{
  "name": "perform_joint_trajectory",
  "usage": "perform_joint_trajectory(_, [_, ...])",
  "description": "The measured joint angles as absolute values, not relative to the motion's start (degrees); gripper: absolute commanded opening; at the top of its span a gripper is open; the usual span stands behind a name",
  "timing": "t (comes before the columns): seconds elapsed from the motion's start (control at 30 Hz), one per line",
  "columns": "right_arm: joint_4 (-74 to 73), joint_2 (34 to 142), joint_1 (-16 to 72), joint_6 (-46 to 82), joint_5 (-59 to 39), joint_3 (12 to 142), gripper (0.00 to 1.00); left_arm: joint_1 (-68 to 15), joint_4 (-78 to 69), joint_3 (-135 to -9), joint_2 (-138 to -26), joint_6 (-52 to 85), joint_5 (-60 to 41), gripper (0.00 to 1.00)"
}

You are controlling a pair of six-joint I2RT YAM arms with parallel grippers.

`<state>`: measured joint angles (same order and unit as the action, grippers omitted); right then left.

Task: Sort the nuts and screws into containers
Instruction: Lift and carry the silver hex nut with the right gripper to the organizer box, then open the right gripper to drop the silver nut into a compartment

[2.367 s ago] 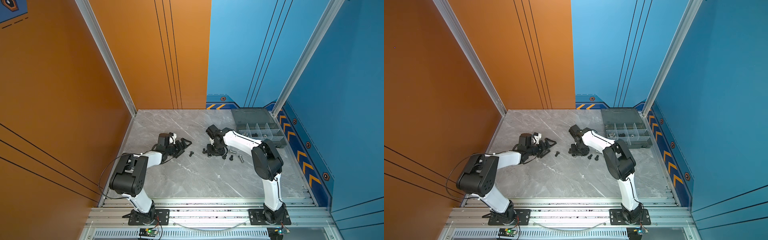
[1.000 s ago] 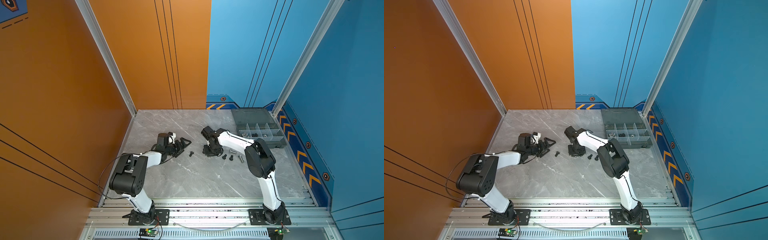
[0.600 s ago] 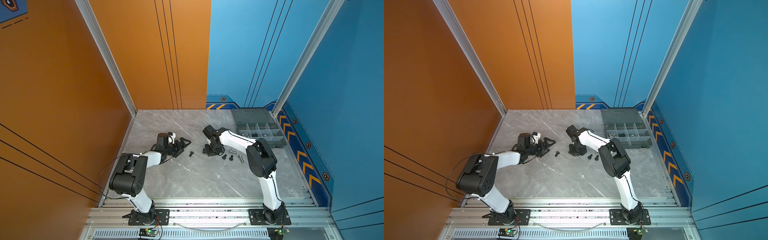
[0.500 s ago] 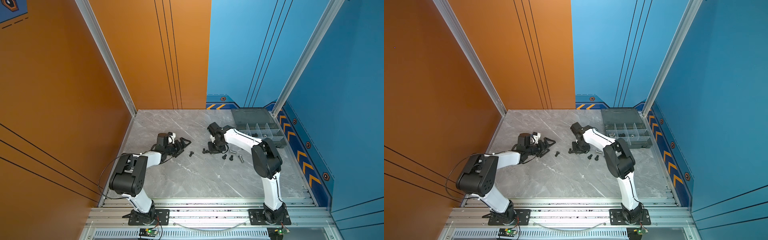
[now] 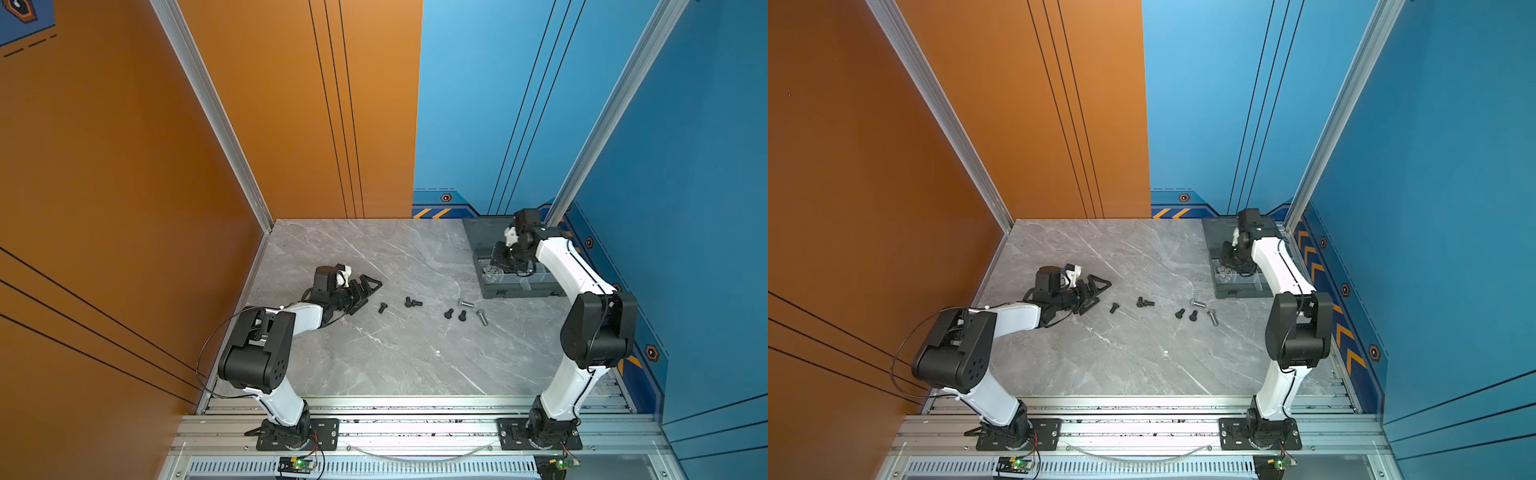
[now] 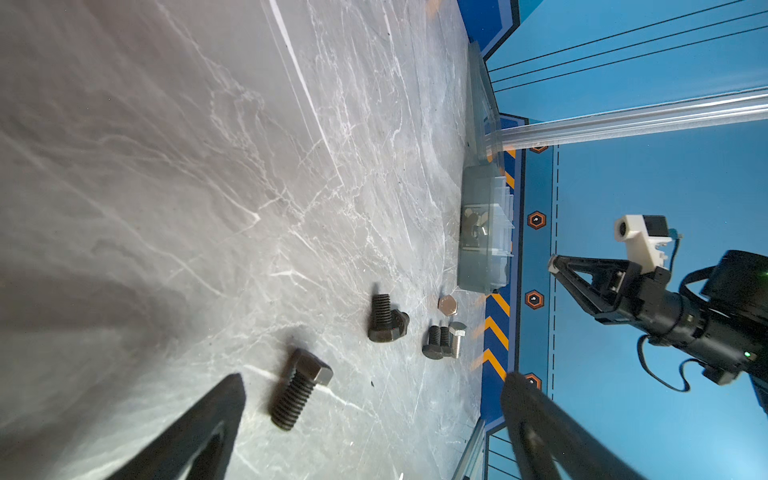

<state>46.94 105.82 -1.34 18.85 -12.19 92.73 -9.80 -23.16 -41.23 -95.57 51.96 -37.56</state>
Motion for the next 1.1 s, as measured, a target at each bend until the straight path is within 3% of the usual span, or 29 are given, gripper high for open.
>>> perform_joint_trajectory(0.37, [46.9,119.0,-13.3,18.9,-10.2,106.1,0.00,-10.5,-23.2,-41.2,-95.6,52.2,-37.5,0.98])
perform_joint_trajectory(0.87, [47.0,125.4,-16.3,18.8,-10.3,109.2,0.00,-11.0,-23.2,-41.4,-95.6,52.4,-37.1,0.98])
perform_joint_trajectory(1.1, [46.9,125.8,-16.4,18.8,-10.3,109.2,0.04,-11.1,-23.2,-41.5,-95.5,52.4,-37.1,0.98])
